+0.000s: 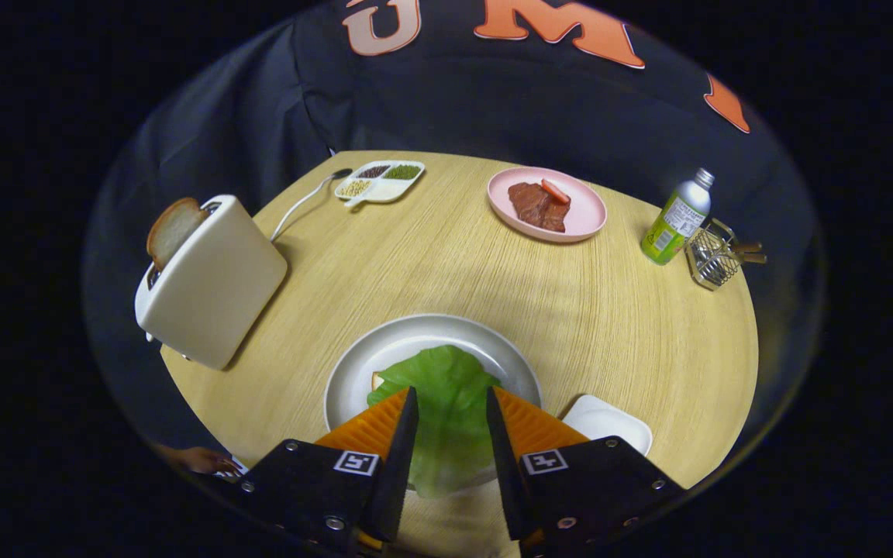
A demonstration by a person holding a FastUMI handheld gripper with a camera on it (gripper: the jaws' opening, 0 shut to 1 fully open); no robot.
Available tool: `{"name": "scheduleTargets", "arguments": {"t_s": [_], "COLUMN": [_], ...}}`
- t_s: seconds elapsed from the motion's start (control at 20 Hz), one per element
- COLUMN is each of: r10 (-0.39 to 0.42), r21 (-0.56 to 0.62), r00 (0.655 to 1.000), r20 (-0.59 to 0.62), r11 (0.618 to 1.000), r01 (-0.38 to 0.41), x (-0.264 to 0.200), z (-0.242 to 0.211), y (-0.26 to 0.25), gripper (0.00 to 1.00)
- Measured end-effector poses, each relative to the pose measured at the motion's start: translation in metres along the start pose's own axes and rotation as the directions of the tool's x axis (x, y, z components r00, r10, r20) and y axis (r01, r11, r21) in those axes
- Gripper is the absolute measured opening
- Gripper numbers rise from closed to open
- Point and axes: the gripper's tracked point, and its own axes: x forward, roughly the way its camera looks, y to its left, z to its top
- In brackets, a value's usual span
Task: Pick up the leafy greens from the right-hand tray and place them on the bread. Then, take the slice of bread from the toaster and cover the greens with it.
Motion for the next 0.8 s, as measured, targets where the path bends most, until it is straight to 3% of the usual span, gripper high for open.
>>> {"name": "scheduleTargets", "arguments": {"t_s": [0.25,0.5,0.7,0.8], "r10": [0.015,0.073,0.122,0.144], "r21": [-0.021,-0.087,-0.133,-0.152], "r00": [0.993,0.979,0.977,0.977], "r20": [0.117,0.188,0.174,0.159], "r11": [1.000,0.995,0.986,0.981], "r01": [-0.012,-0.058,-0.099,-0.120], "x": [-0.031,-0.054,-0.061,-0.063], "z": [0.053,0.106,0.134,0.147], "y": [0.010,0.053,0.104,0.133], "gripper": [0.72,0.83,0.94,0.95]}}
